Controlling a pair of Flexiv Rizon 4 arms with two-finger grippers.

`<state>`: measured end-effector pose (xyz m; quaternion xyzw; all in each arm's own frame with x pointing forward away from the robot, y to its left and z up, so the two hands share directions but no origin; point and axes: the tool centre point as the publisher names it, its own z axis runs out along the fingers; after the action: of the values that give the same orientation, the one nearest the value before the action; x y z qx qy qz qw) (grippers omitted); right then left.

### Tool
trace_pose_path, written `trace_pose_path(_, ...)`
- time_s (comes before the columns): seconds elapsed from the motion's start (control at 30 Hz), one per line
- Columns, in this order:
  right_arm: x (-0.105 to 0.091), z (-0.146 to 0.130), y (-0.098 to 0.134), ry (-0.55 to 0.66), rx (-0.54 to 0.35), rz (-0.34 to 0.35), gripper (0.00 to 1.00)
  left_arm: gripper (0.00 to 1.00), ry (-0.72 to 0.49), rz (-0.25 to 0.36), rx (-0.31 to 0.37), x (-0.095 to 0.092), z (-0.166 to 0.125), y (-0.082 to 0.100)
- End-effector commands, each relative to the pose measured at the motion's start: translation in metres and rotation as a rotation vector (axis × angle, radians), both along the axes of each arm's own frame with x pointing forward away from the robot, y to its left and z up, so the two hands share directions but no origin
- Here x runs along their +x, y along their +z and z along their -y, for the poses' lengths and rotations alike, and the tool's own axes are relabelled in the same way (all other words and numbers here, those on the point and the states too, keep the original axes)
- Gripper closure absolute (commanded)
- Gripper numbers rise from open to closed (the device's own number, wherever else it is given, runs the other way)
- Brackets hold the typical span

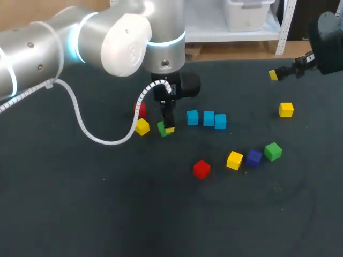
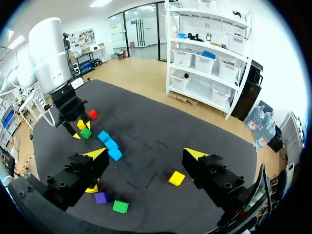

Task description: Place the blue cubes, place green cubes on the blue cubes, place the yellow cubes on the green cubes, then place the red cubes on the yellow cubes, and place purple cube on the red cubes.

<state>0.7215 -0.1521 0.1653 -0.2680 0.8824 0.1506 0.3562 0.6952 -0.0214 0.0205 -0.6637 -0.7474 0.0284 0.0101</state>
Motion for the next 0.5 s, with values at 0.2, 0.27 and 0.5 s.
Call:
trace_pose_path(0.2,-0.001,-0.001,0.0,-0.006,-0.004,0.004,0.0,0.0,-0.1,0.063,0.028,0.027,0.032,0.016)
trace_pose_path(0.27,-0.001,-0.001,0.0,-0.006,-0.004,0.004,0.0,0.0,-0.149,0.065,0.031,0.04,0.044,0.012)
trace_pose_path(0.5,-0.001,-0.001,0.0,-0.006,-0.004,0.004,0.0,0.0,-0.217,0.054,0.055,0.064,0.08,0.002)
